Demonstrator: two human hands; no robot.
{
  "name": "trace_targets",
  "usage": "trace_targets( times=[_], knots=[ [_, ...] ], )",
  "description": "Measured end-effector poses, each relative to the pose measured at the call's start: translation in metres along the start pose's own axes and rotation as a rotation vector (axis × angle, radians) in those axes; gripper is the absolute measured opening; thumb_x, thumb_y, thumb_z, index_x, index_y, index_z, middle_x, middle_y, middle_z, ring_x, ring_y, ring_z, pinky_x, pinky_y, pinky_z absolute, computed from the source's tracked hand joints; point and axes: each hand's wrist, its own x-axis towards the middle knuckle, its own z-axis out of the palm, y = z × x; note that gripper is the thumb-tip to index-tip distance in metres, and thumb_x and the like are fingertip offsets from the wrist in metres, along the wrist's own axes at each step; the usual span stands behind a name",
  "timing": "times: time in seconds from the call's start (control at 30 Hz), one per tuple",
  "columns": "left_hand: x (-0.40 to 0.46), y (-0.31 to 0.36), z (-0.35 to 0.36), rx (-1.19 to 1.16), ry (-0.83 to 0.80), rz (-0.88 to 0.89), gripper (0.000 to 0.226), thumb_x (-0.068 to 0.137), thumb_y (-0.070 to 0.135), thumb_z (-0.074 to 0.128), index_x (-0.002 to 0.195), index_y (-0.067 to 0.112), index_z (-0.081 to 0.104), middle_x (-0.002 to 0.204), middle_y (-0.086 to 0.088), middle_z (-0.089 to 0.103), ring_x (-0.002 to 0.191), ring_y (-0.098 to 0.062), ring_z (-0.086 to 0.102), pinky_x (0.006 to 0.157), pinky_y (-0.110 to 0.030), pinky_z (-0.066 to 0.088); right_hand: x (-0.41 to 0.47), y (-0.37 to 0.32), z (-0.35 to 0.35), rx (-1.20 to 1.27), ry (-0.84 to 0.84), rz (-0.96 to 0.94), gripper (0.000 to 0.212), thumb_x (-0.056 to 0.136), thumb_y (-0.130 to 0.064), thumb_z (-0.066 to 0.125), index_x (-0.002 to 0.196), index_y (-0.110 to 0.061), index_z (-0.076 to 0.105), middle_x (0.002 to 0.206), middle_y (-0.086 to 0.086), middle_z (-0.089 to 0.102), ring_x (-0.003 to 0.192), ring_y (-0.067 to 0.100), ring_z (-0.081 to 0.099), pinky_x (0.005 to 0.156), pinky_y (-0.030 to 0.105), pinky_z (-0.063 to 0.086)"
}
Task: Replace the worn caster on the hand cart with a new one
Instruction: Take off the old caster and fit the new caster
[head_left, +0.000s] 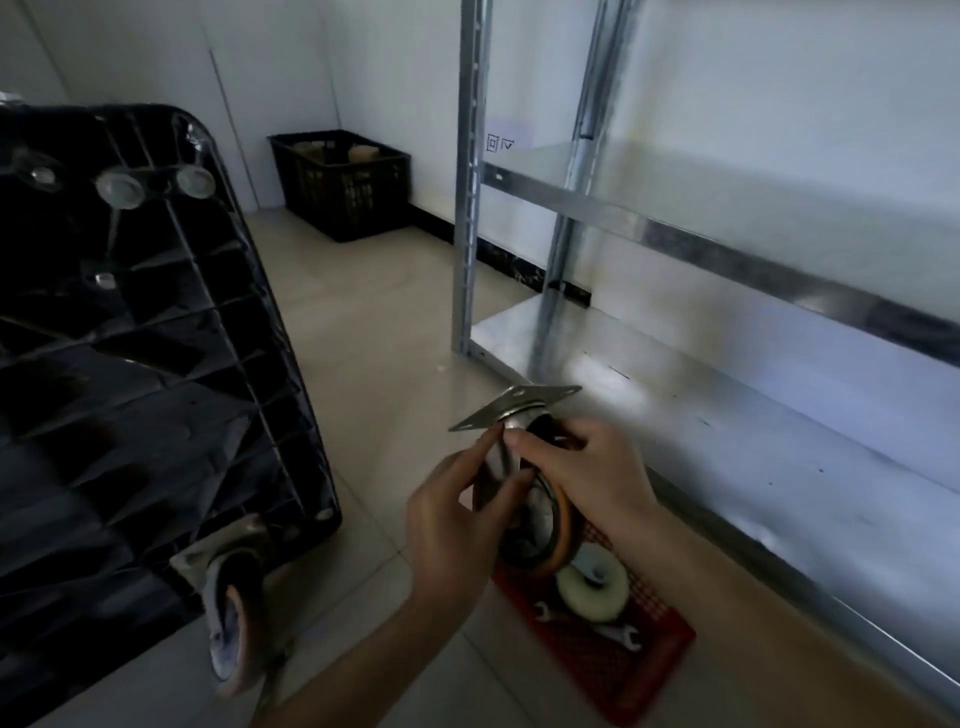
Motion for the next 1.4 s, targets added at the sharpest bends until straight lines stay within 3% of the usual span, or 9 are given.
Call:
trace_targets(
  times=[0.2,0.3,0.47,0.63,0.9,1.03,1.1,1.23,1.4],
  knots=[
    [-0.016,0.0,0.025,0.024,-0.231,0.003,0.06,0.081,0.032,0.083,0.133,0.047,0.056,0.109,0.032,0.068,0.102,0.011,0.064,0.086,-0.01,0.051,-0.011,0.034,-0.029,-0.086,0.112,0.051,0.027,0.075,-0.059,0.08,0.084,-0.033,0.079,0.07,-0.015,0.075,0.065,0.004,0.072,0.072,0.036,0.063],
    [-0.02,-0.014,0.031,0.113,-0.341,0.009,0.048,0.085,0.045,0.075,0.131,0.041,0.061,0.116,0.024,0.068,0.103,0.006,0.064,0.085,-0.016,0.054,-0.013,0.051,-0.044,-0.137,0.158,0.083,0.03,0.071,-0.061,0.08,0.083,-0.034,0.078,0.068,-0.015,0.074,0.062,0.007,0.072,0.071,0.039,0.064],
    [-0.02,-0.049,0.045,0.424,-0.529,0.126,0.049,0.089,0.049,0.07,0.133,0.031,0.062,0.129,0.014,0.063,0.11,-0.007,0.062,0.089,-0.027,0.055,-0.005,0.076,-0.069,-0.316,0.211,0.101,0.034,0.071,-0.068,0.076,0.083,-0.036,0.078,0.061,-0.019,0.07,0.056,-0.002,0.067,0.06,0.03,0.059],
    [-0.025,-0.071,0.074,0.601,-0.799,0.289,0.063,0.088,0.05,0.069,0.146,0.032,0.05,0.15,0.013,0.049,0.139,-0.009,0.042,0.117,-0.034,0.032,0.0,0.109,-0.08,-0.414,0.207,0.133,0.035,0.071,-0.066,0.078,0.087,-0.035,0.079,0.068,-0.02,0.071,0.063,-0.005,0.065,0.058,0.024,0.052],
    [-0.021,-0.118,0.115,0.725,-0.974,0.35,0.079,0.085,0.053,0.071,0.153,0.033,0.037,0.16,0.008,0.037,0.149,-0.015,0.029,0.12,-0.031,0.002,0.012,0.161,-0.084,-0.385,0.193,0.24,0.036,0.071,-0.065,0.079,0.09,-0.033,0.079,0.069,-0.019,0.071,0.062,-0.003,0.068,0.065,0.032,0.062],
    [-0.028,-0.148,0.125,0.788,-0.996,0.488,0.087,0.068,0.074,0.07,0.14,0.027,0.054,0.139,0.003,0.061,0.131,-0.019,0.056,0.121,-0.037,0.021,0.017,0.179,-0.084,-0.401,0.195,0.26,0.045,0.067,-0.067,0.078,0.096,-0.032,0.078,0.072,-0.018,0.071,0.064,-0.001,0.069,0.065,0.033,0.063],
    [-0.029,-0.155,0.127,0.752,-0.979,0.534,0.084,0.075,0.077,0.054,0.14,0.024,0.054,0.138,0.002,0.062,0.129,-0.021,0.057,0.123,-0.04,0.021,0.019,0.185,-0.084,-0.409,0.198,0.26,0.044,0.069,-0.063,0.08,0.1,-0.031,0.078,0.075,-0.018,0.07,0.067,-0.001,0.069,0.067,0.031,0.062],
    [-0.029,-0.165,0.136,0.733,-0.958,0.622,0.083,0.08,0.075,0.043,0.138,0.016,0.055,0.136,-0.006,0.061,0.128,-0.03,0.057,0.12,-0.053,0.028,0.021,0.193,-0.082,-0.414,0.207,0.241,0.042,0.073,-0.056,0.081,0.104,-0.026,0.079,0.08,-0.014,0.072,0.07,-0.002,0.068,0.07,0.027,0.06],
    [-0.03,-0.167,0.145,0.741,-0.907,0.68,0.087,0.082,0.085,0.031,0.13,0.017,0.058,0.122,-0.007,0.064,0.115,-0.032,0.06,0.104,-0.064,0.04,0.023,0.196,-0.077,-0.426,0.197,0.259,0.044,0.074,-0.055,0.082,0.108,-0.027,0.077,0.084,-0.013,0.072,0.069,-0.003,0.066,0.067,0.021,0.057]
  ],
)
